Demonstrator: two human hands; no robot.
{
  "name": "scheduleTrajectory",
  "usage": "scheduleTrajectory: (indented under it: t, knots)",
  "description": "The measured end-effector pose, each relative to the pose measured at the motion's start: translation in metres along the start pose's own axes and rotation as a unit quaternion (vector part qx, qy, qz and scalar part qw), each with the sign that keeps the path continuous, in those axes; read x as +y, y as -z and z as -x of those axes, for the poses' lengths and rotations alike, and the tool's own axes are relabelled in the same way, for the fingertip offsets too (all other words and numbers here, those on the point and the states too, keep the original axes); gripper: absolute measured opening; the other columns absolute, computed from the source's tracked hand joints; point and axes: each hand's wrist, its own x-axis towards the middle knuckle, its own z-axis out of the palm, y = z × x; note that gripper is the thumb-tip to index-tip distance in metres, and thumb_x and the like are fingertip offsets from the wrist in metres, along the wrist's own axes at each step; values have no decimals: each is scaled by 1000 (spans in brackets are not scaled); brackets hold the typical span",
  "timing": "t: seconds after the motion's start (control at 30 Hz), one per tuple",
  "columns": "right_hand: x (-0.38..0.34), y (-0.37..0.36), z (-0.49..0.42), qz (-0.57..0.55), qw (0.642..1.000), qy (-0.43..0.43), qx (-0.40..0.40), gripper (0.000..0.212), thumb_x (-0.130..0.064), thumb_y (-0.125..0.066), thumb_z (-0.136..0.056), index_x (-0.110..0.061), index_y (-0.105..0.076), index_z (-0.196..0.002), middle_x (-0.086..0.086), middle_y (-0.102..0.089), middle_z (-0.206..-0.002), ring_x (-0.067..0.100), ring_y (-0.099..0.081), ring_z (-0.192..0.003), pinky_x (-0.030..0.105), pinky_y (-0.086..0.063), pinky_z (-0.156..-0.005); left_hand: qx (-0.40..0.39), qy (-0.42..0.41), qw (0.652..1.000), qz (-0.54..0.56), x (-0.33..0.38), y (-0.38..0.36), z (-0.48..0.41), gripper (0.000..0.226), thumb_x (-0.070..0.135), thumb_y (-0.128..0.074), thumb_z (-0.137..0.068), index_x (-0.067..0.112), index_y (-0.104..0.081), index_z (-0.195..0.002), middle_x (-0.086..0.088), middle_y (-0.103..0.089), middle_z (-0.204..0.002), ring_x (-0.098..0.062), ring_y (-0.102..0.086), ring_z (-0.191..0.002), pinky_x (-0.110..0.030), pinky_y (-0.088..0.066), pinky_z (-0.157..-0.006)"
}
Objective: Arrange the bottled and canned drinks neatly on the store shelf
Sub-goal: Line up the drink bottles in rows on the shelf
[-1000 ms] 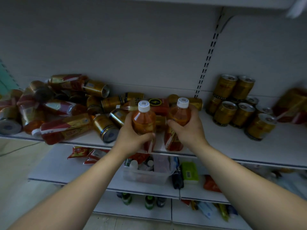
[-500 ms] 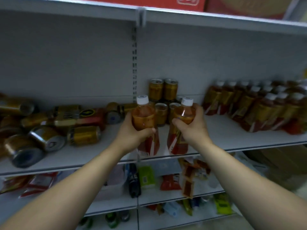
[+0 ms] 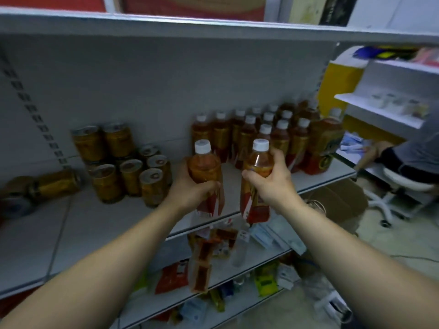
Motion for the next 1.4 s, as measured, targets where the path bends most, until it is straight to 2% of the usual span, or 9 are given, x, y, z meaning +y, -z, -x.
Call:
scheduleTrajectory:
  t: [0.1, 0.3, 0.47, 0.63, 0.8, 0.93, 1.17, 1.3, 1.4]
  knots:
    - [12, 6, -17, -8, 1000, -1, 8, 67, -31, -76, -78, -32, -36, -132, -6, -56, -111, 15, -55, -102, 28, -41, -83, -16, -18, 1000, -11, -7, -21, -25, 56, 4, -76, -69, 37, -47, -103, 6, -59, -96, -11, -59, -87, -27, -48, -73]
    - [38, 10, -59, -15, 999, 10, 36, 61, -24, -77, -79, -43, -33, -116, -24, -51, -103, 6, -52, -100, 22, -38, -83, -25, -23, 999, 18, -37, -49, -84, 81, 10, -80, -69, 25, -36, -136, 3, -51, -126, -12, -52, -109, -17, -42, -78]
    - [67, 5, -82, -26, 999, 18, 30, 70, -27, -79, -77, -44, -32, -126, -17, -52, -120, 7, -51, -113, 27, -41, -95, -49, -45, 998, -16, -36, -65, -124, 85, 5, -78, -72, 31, -25, -134, 13, -45, -116, -9, -44, -111, -27, -38, -96]
    - [86, 5, -93, -10, 999, 50, -10, 79, -29, -80, -76, -63, -21, -117, -12, -39, -130, 6, -44, -117, 29, -37, -99, -58, -55, 994, -71, -41, -68, -141, 97, 0, -83, -65, 28, -18, -132, 23, -40, -109, -7, -44, -111, -12, -38, -86]
    - [101, 17, -98, -4, 994, 80, -78, 81, -35, -81, -72, -41, -26, -132, -13, -36, -126, 5, -40, -116, 27, -36, -97, 82, -87, 990, -70, -52, -97, -145, 98, 23, -84, -63, 17, -26, -141, -1, -42, -139, -16, -43, -127, -33, -37, -105]
    - [111, 29, -103, 43, 980, 108, -164, 97, -41, -78, -74, -35, -15, -147, -13, -29, -133, 3, -34, -119, 25, -32, -98, 77, -104, 987, -100, -48, -101, -155, 94, 32, -80, -59, 23, -32, -139, -3, -47, -137, -19, -47, -128, -44, -41, -105]
    - [116, 33, -106, 64, 971, 112, -203, 98, -43, -76, -77, -38, -8, -148, -6, -24, -143, 17, -36, -129, 30, -35, -99, 77, -55, 985, -143, -42, -102, -151, 108, 18, -86, -64, 33, -11, -139, 8, -34, -134, -9, -37, -124, -24, -35, -100]
    - [110, 38, -106, 79, 970, 112, -202, 95, -49, -72, -77, -38, -10, -148, -5, -23, -141, 19, -34, -131, 30, -32, -100, 115, -79, 983, -123, -31, -104, -108, 59, 19, -67, -83, 22, -39, -135, 6, -54, -127, -3, -50, -117, -24, -44, -95]
    - [98, 51, -112, 58, 972, 168, -155, 72, -56, -58, -84, -28, -32, -145, 6, -32, -141, 18, -32, -130, 22, -23, -99, 48, 28, 993, -102, -25, -128, -61, 73, 22, -64, -74, 23, -34, -141, 5, -46, -133, -10, -43, -124, -29, -43, -94]
